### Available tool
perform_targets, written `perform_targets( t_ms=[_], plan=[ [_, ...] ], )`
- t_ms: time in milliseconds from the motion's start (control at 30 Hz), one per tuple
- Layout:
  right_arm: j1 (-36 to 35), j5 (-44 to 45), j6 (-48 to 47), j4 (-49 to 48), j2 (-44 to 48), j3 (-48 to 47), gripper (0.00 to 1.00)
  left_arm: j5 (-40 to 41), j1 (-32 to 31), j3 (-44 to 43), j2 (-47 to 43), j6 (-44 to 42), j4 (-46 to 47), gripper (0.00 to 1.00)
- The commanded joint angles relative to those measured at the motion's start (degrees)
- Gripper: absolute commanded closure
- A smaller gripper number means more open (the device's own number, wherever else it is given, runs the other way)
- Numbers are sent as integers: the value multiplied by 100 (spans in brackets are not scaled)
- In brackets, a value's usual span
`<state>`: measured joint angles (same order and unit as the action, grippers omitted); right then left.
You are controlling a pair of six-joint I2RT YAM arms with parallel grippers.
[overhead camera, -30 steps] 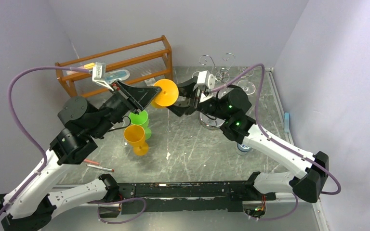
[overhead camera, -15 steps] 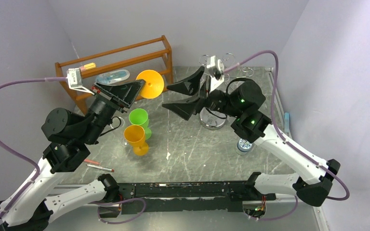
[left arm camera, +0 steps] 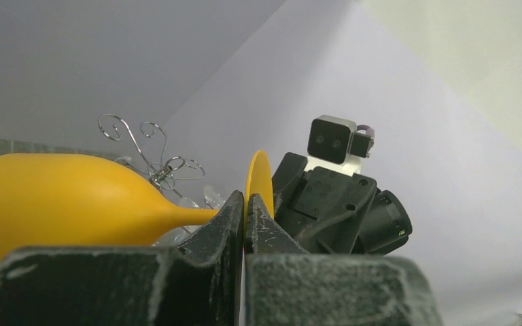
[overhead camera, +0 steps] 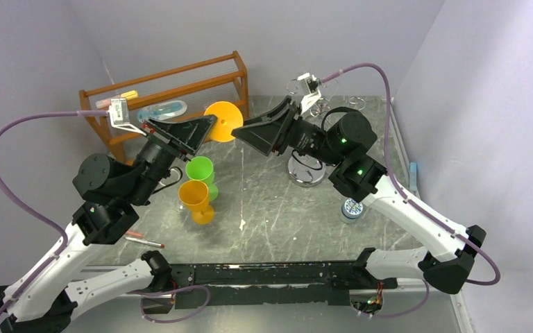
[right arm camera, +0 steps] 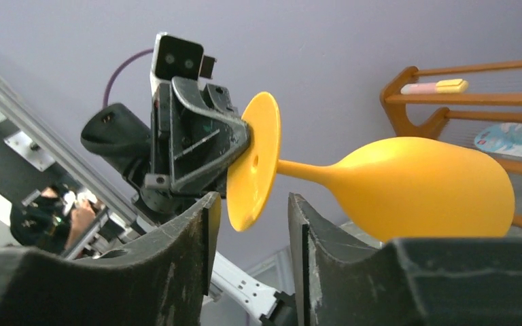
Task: Place the wine glass upside down on the wine glass rack
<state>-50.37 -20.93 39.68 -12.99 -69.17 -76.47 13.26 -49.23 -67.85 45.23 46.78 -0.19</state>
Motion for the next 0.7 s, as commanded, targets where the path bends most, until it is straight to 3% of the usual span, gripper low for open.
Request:
perform_targets(
  t_ms=[0, 167, 233, 333, 433, 533, 600, 667],
  plan=[
    [-34, 304, 604, 101, -97, -191, 59, -144, -18, 159, -57, 7, 303, 95],
    [-34, 267, 822, 127, -249, -341, 77, -185, -16, 254, -104, 46, 306, 95],
    [-34, 227, 883, 63, -264, -341, 96, -140, -18, 282, -142, 95, 266, 95],
    [-34, 302, 849, 205, -241, -412, 100, -54, -22, 371, -273, 154, 252, 91],
    [-24, 491, 731, 175, -134, -414, 100, 78, -17, 411, -410, 93, 138, 64],
    [-26, 632, 466, 260, -151, -594, 100, 56, -21, 449, -531, -319, 181, 29],
    [-20, 718, 213, 295, -203, -767, 100, 103, -17, 337, -586, -628, 39, 15],
    [-20, 887, -128, 324, -258, -938, 100, 22, -21, 250, -630, -1038, -113, 8]
  ],
)
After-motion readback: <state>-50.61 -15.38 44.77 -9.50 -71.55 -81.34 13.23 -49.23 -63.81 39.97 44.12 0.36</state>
